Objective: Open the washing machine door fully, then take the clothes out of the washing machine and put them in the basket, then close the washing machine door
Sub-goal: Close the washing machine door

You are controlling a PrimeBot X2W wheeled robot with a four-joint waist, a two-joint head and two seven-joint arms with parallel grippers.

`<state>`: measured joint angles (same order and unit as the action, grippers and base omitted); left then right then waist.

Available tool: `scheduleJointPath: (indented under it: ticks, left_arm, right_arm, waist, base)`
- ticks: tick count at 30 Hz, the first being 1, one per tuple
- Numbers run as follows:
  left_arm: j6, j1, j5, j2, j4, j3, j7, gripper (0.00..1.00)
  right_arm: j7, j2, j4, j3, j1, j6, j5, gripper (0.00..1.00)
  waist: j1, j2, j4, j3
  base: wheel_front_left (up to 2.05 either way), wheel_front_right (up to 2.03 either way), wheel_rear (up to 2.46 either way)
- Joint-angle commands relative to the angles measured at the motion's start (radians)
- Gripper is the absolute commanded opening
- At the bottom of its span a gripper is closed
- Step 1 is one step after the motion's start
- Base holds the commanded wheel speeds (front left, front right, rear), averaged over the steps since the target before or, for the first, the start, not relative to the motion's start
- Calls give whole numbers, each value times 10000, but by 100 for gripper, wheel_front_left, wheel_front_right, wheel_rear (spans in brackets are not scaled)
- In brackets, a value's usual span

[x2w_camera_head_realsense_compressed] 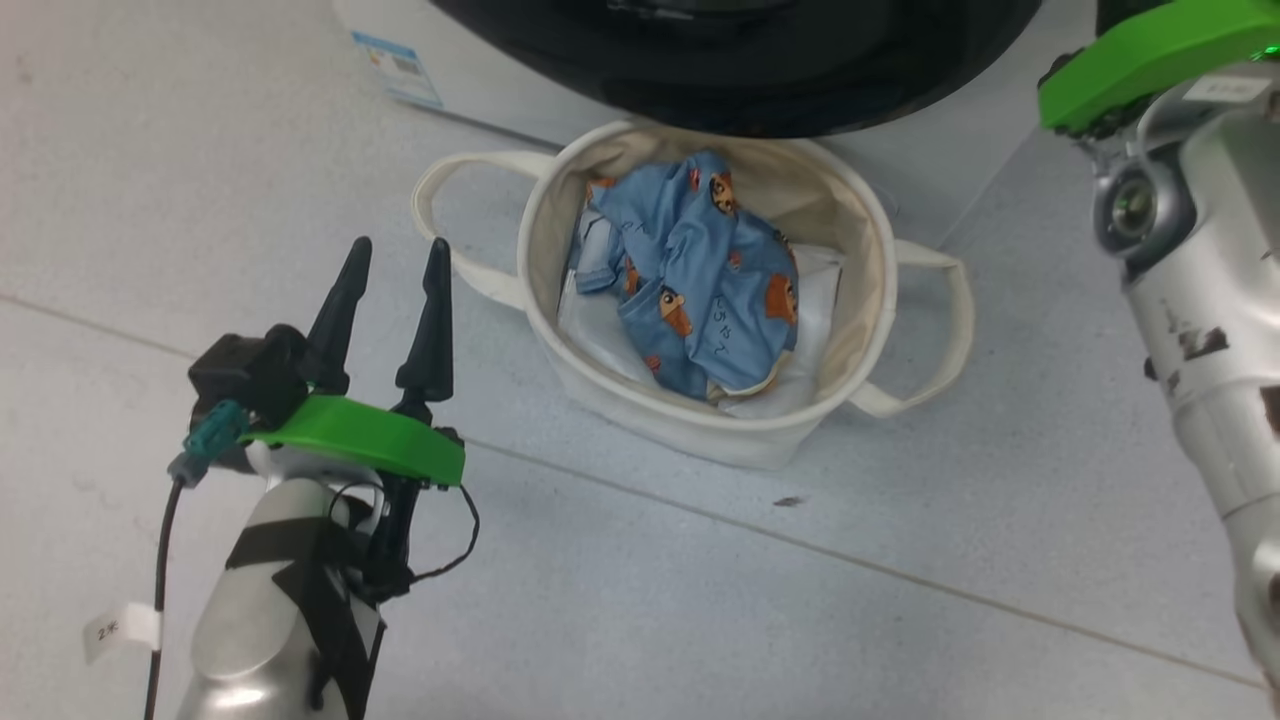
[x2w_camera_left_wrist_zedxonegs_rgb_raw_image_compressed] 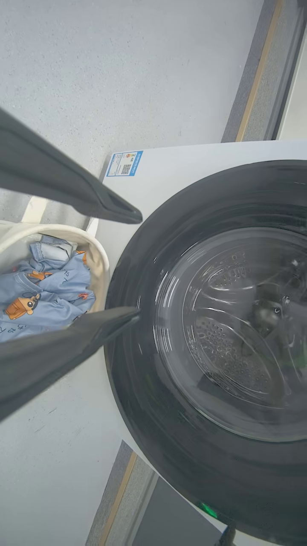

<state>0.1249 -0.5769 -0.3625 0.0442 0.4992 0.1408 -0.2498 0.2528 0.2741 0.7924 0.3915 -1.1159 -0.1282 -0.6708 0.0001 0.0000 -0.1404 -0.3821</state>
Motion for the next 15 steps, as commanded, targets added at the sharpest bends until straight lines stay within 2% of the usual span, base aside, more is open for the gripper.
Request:
scheduleJointPath:
  ticks: [1, 10, 11, 12, 13, 15]
  left_arm:
    - [57, -108, 59, 213, -222, -329, -120, 100]
    - [57, 189, -166, 503, 74, -296, -120, 100]
    - [57, 228, -204, 578, 116, -327, -120, 100]
    - [57, 269, -239, 655, 159, -364, -120, 100]
    - [57, 315, -273, 731, 199, -405, -120, 100]
    - [57, 414, -348, 891, 267, -494, -120, 100]
  right_arm:
    - [89, -265, -420, 63, 240, -25, 106, 0]
    - [89, -635, -906, 244, 1324, -25, 349, 0]
    - [89, -705, -897, 278, 1472, -25, 382, 66]
    - [89, -783, -819, 356, 1636, -25, 384, 96]
    - [89, -838, -778, 431, 1762, -25, 412, 100]
    - [89, -938, -863, 467, 2036, -25, 484, 100]
  waist:
    - [-1, 0, 82, 182]
    - [-1, 0, 321, 948]
    - [-1, 0, 372, 1058]
    - [-1, 0, 424, 1176]
    - [-1, 0, 480, 1293]
    - [-1, 0, 619, 1521]
  base:
    - [0, 0, 0]
    - [0, 0, 0]
    - [0, 0, 0]
    - [0, 0, 0]
    - [0, 0, 0]
    - [0, 0, 0]
